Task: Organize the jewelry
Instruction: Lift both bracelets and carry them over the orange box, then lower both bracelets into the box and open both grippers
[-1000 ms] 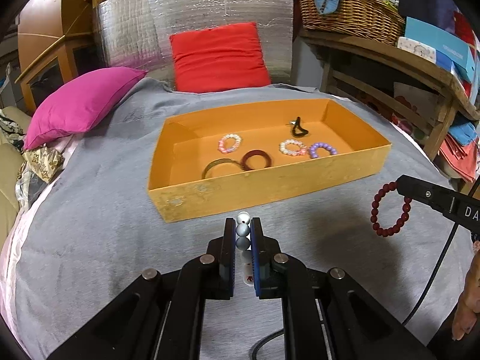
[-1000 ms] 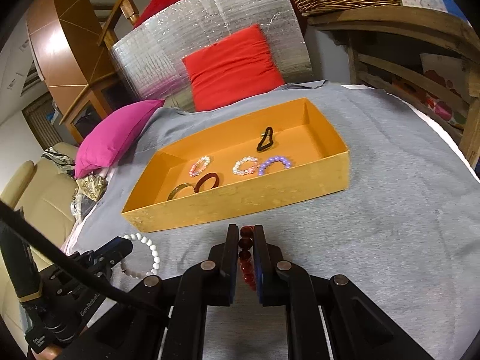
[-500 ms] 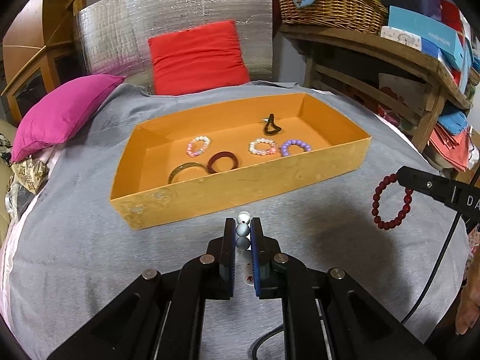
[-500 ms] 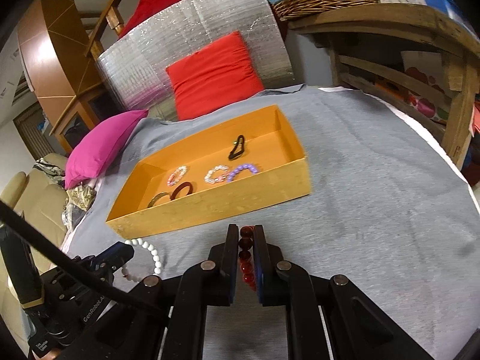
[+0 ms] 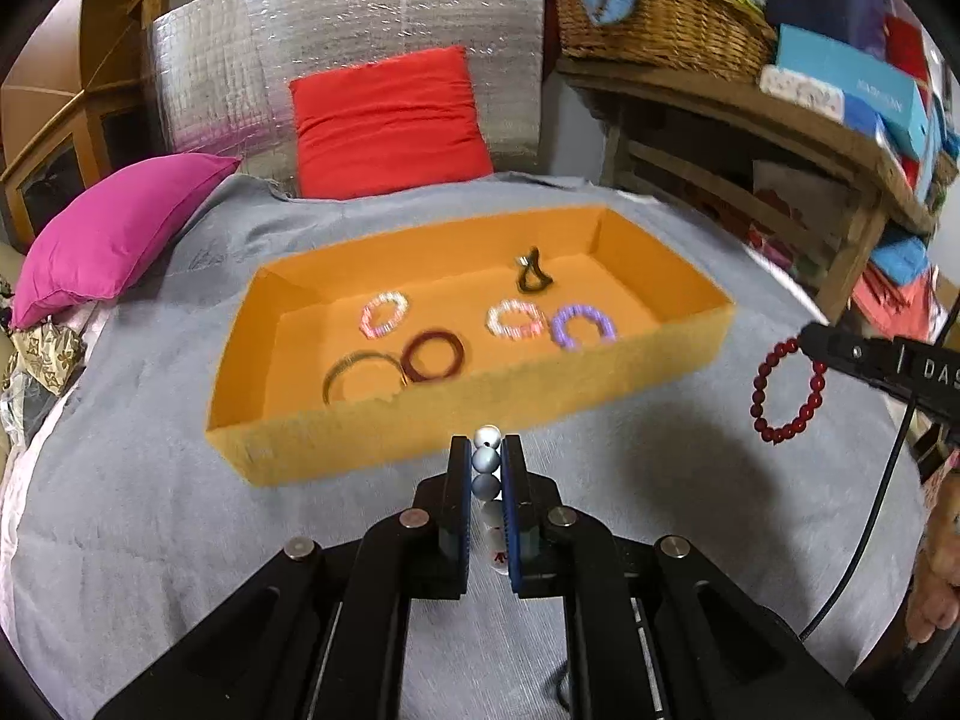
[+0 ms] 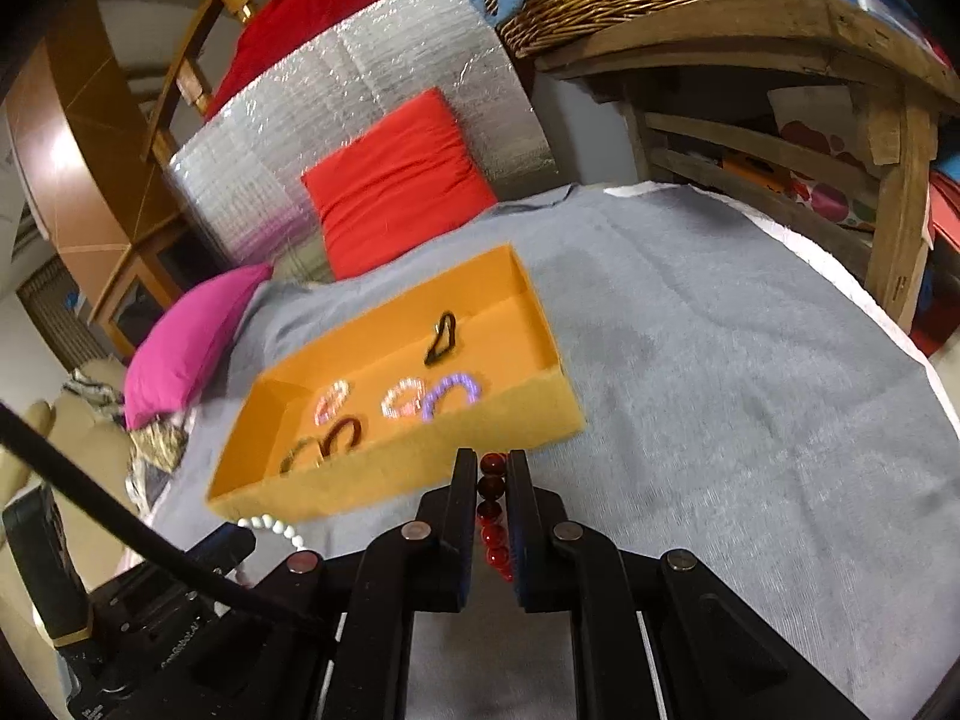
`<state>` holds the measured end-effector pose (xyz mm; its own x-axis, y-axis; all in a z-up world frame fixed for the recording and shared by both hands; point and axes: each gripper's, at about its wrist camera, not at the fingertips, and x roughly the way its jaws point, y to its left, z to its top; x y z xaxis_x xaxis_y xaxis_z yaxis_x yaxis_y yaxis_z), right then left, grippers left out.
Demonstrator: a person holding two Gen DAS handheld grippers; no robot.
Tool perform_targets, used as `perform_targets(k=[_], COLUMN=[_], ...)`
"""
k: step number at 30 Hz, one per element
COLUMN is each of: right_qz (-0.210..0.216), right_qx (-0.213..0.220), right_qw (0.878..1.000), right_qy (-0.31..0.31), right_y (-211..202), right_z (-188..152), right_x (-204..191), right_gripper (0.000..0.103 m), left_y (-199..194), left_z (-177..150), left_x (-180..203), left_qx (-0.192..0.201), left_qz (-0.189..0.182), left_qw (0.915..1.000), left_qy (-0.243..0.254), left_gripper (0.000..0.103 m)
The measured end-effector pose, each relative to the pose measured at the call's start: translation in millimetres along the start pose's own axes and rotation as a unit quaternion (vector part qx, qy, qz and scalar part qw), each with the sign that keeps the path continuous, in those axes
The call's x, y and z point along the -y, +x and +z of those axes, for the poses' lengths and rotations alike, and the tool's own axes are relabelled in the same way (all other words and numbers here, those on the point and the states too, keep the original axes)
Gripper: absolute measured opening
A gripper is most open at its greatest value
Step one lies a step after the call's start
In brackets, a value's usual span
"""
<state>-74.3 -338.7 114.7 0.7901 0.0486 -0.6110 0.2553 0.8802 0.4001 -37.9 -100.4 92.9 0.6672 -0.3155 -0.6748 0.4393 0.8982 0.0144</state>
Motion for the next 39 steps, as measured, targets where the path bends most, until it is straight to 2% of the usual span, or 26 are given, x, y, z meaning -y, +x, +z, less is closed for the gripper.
perform_targets(k=[3,8,15,18,25,33,39], right_qz=[0.015,0.031,0.059,0.051,0.012,-0.016,-0.030], right_qx=[0.013,0.030,0.022,0.022,0.009,-0.005,-0.015], right_qw=[1.000,0.999,0.998,0.998,1.000,0.999,0.998], right_qy=[0.011,-0.010,-0.007,-0.012,0.006,0.048,0.051], right_y=[0.8,13.8,47.6,64.7,96.0,115.1,129.2], right_z=[14.4,40.6,64.0,69.6,76.5,79.7,77.6], right_x=[-6.4,-35.8,-64.6,-70.6,-47.0,-12.1,-11.0], right_gripper=[0.010,0.010,0.010,0.010,0.010,0.010,0.010], left_y=[-5.7,-4.2,26.5,40.3,65.9,91.6,104.7], left_z=[20.2,56.9,76.0,78.0,80.0,70.7,63.7], left_x=[-10.4,-24.2,-49.0,-51.8,-35.5,-17.3,-8.6], left_qx=[0.019,0.045,0.027,0.016,-0.008,-0.039,-0.060], left_qz=[0.006,0.022,0.008,-0.004,-0.042,-0.050,-0.057], left_qw=[0.9998,0.9987,0.9991,0.9990,0.9985,0.9978,0.9964], left_qy=[-0.006,0.007,-0.030,-0.041,-0.034,-0.020,-0.014], left_gripper=[0.010,0.010,0.010,0.010,0.010,0.010,0.010])
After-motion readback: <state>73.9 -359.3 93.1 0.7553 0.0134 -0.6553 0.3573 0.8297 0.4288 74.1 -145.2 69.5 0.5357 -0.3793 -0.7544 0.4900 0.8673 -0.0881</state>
